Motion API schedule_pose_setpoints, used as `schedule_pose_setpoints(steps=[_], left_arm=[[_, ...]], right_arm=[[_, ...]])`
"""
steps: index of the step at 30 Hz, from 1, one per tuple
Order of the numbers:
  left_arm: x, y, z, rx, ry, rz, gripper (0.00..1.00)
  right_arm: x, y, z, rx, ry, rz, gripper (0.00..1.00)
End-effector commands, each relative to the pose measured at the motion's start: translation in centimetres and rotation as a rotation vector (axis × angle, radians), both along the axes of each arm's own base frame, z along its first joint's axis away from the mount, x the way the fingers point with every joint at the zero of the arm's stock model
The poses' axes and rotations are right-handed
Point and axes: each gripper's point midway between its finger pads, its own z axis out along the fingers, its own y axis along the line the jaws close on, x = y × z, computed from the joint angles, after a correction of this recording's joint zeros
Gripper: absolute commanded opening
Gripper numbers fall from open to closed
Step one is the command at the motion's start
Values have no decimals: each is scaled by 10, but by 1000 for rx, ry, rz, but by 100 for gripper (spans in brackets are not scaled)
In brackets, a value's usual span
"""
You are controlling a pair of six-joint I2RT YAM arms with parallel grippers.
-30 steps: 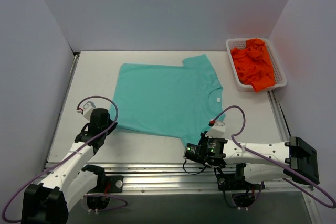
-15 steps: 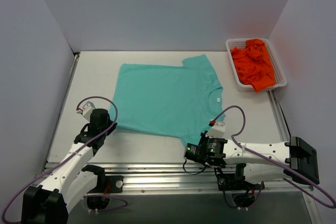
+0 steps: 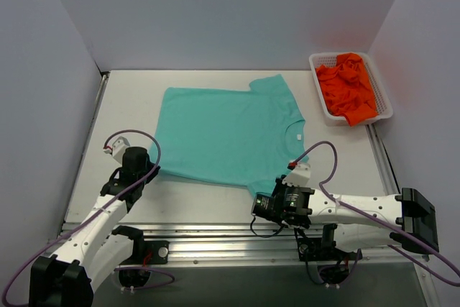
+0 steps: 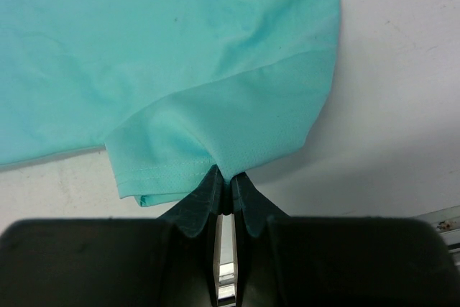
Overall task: Fold and stack the t-shirts
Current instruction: Fold the tshirt
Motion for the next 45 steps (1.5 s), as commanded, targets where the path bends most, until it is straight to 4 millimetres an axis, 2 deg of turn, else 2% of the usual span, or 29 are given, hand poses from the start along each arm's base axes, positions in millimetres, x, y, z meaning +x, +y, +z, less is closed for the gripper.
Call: schedule_pose_setpoints(steps=[1, 10, 17, 23, 25, 34, 41, 45], left_arm=[[9, 0, 24, 7, -57, -1, 2], [14, -1, 34, 0, -75, -1, 2], [30, -7, 49, -21, -102, -10, 2], [52, -14, 64, -40, -128, -21, 2], [58, -16, 63, -42, -120, -22, 2], [85, -26, 53, -63, -105, -47, 2], [109, -25, 59, -60, -111, -45, 2], [119, -25, 56, -67, -100, -49, 2]], right_arm=[[10, -9, 21, -27, -82, -22, 0], [21, -3, 45, -35, -135, -35, 0], [51, -3, 65, -52, -166, -69, 0], [79, -11, 73, -95, -174, -117, 0], [88, -15, 76, -111, -175, -134, 0], [126, -16, 76, -149, -157, -171, 0], [161, -18, 66, -199, -114, -197, 0], [177, -15, 64, -226, -102, -199, 0]])
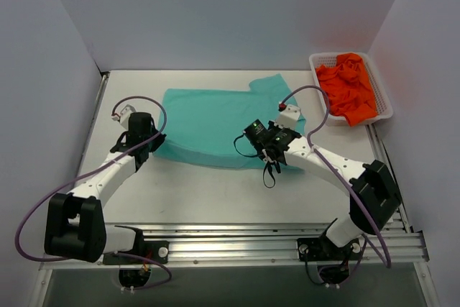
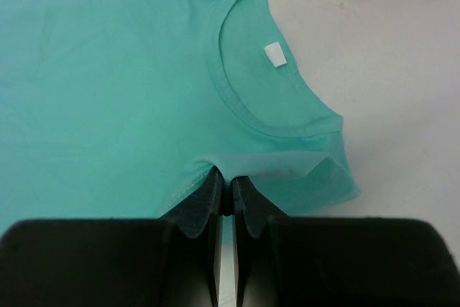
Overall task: Fold and stack the t-shirts
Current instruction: Fold the tshirt
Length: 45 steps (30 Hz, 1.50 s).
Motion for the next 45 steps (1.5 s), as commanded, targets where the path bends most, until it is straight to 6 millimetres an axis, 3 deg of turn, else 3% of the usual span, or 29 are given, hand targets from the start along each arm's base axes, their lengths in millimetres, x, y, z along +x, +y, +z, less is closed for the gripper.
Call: schedule_pose_setpoints(steps=[1, 9, 16, 20, 26, 27, 28, 30, 31, 32, 33, 35, 36, 39, 40, 43, 45], left_arm=[[26, -2, 26, -13, -86, -16, 2], [42, 0, 13, -20, -63, -23, 2], [61, 2, -4, -29, -31, -33, 2], [70, 2, -25, -36, 18, -41, 2], [91, 1, -36, -46, 22, -54, 2], [92, 1, -38, -46, 26, -56, 2], [95, 1, -41, -47, 33, -60, 2], [98, 2, -44, -56, 39, -71, 14], [103, 2, -40, -59, 30, -74, 25], [105, 2, -42, -58, 33, -80, 60], [108, 6, -40, -61, 26, -77, 74], [116, 8, -26, -66, -5, -81, 96], [119, 11, -21, -66, -15, -78, 98], [124, 15, 10, -55, -80, -75, 94], [123, 16, 28, -51, -118, -74, 94], [112, 20, 54, -31, -174, -70, 94], [99, 22, 49, -27, -163, -65, 94]], right_arm=[[20, 2, 11, -36, -17, -3, 0], [56, 1, 0, -80, 19, -24, 0], [80, -4, -35, -123, 86, -58, 0], [95, -11, -53, -137, 122, -84, 0], [119, -16, -66, -154, 150, -119, 0], [121, -17, -68, -154, 160, -122, 3], [123, -17, -72, -157, 166, -128, 31], [130, -20, -66, -156, 151, -148, 63], [134, -22, -64, -162, 141, -161, 83], [140, -22, -55, -154, 119, -170, 92], [143, -27, -54, -163, 122, -182, 100], [157, -27, -34, -155, 83, -194, 100], [161, -31, -29, -157, 77, -205, 100], [170, -34, 0, -152, 27, -220, 100], [170, -34, 6, -152, 18, -222, 100], [160, -36, 16, -123, -1, -216, 100], [153, -31, 21, -58, -29, -204, 100]])
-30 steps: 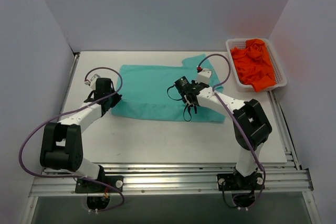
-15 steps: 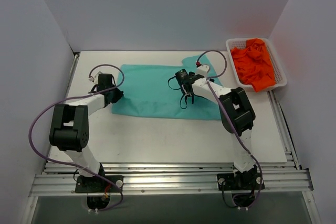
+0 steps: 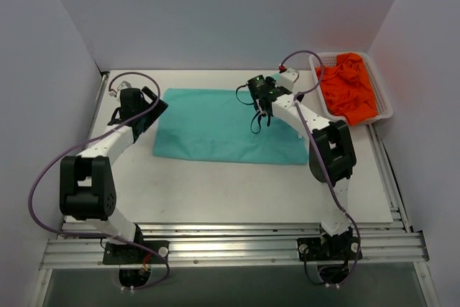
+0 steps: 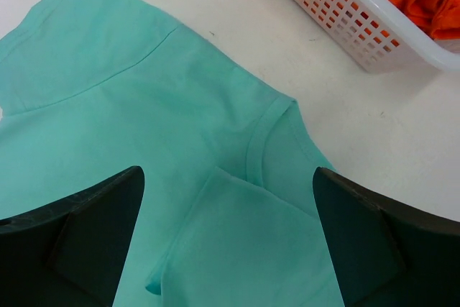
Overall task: Fold and stack the t-shirts
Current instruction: Fold the tshirt
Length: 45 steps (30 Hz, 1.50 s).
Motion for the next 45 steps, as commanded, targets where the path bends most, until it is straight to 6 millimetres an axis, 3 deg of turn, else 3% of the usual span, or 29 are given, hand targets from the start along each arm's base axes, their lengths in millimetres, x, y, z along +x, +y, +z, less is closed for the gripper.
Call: schedule_pose_setpoints(steps=[1, 3, 4, 6, 8, 10, 11, 12, 17, 24, 33, 35, 39, 45], left_arm=[[-9, 5, 52, 23, -141, 3, 95], [-22, 7, 39, 22, -117, 9, 95], [-27, 7, 43, 22, -130, 12, 95], [-34, 10, 36, 21, -120, 28, 96], [-46, 12, 25, 9, -88, 53, 97], [-61, 8, 13, -18, -71, 51, 99], [-67, 3, 10, -36, -69, 52, 99], [-73, 2, 5, -39, -57, 58, 99], [-104, -1, -12, -32, 2, 79, 99], [-120, -5, -25, -31, 26, 80, 100], [-109, -14, -54, -32, 69, 66, 100], [-105, -15, -59, -31, 71, 66, 94], [-101, -16, -77, -29, 106, 62, 92], [-94, -17, -86, -27, 119, 60, 89]], right_arm=[[-30, -10, 16, 19, -15, -4, 100], [-40, -8, 16, 63, -32, 11, 100], [-54, -13, -2, 57, 3, 9, 100], [-63, -15, -1, 85, -16, 18, 100], [-81, -20, -17, 93, 5, 20, 98], [-95, -18, -14, 124, -16, 29, 97], [-108, -23, -24, 115, 8, 27, 97], [-116, -18, -17, 131, -11, 45, 97], [-155, -22, -22, 143, -10, 58, 97], [-185, -28, -34, 162, 2, 63, 98], [-185, -22, -66, 205, 45, 73, 98], [-184, -24, -74, 207, 63, 70, 97], [-180, -26, -82, 213, 74, 64, 96], [-180, -31, -93, 216, 87, 46, 95]])
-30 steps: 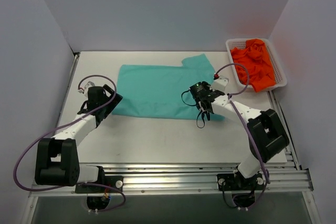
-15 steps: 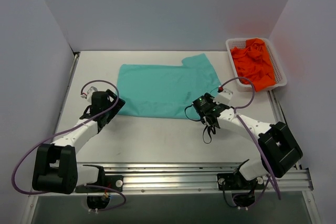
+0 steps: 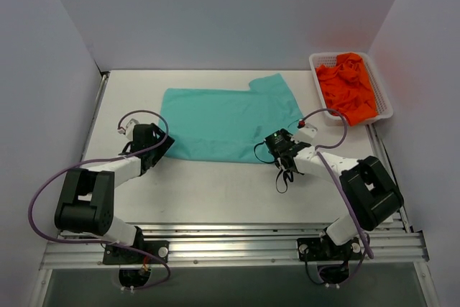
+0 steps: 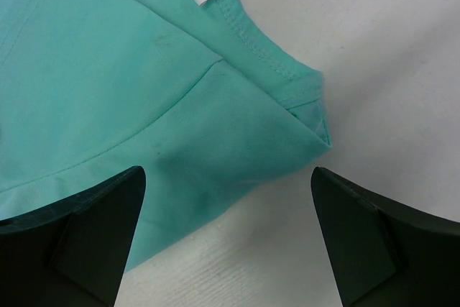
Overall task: Fold and stack the t-shirts
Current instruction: Fold the tshirt
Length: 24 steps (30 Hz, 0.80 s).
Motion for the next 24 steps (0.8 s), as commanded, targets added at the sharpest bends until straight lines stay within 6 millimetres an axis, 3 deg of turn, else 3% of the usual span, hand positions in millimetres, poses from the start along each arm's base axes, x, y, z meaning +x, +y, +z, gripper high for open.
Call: schedule_pose_setpoints(steps=[1, 5, 9, 12, 17, 18, 19, 21, 24], left_arm=[[6, -1, -5, 3, 5, -1, 89], [7, -1, -8, 8, 9, 2, 83], [7, 1, -11, 16, 16, 3, 69], [7, 2, -13, 20, 20, 7, 60], [6, 4, -18, 28, 35, 10, 31], [6, 4, -19, 30, 38, 9, 27], [6, 4, -18, 29, 36, 12, 18], [6, 4, -19, 33, 39, 11, 11], [6, 5, -18, 36, 35, 18, 2]], right_arm=[[-2, -8, -9, -16, 16, -18, 95], [-1, -9, -19, -6, 38, -21, 94], [-1, -10, -25, -1, 46, -28, 90], [-2, -12, -29, -1, 47, -34, 82], [-3, -15, -35, -5, 65, -38, 43], [-3, -15, -35, -4, 66, -39, 30], [-3, -15, -36, -3, 68, -38, 24], [-4, -16, -36, -5, 71, -38, 11], [-6, -17, -34, -5, 70, -39, 5]])
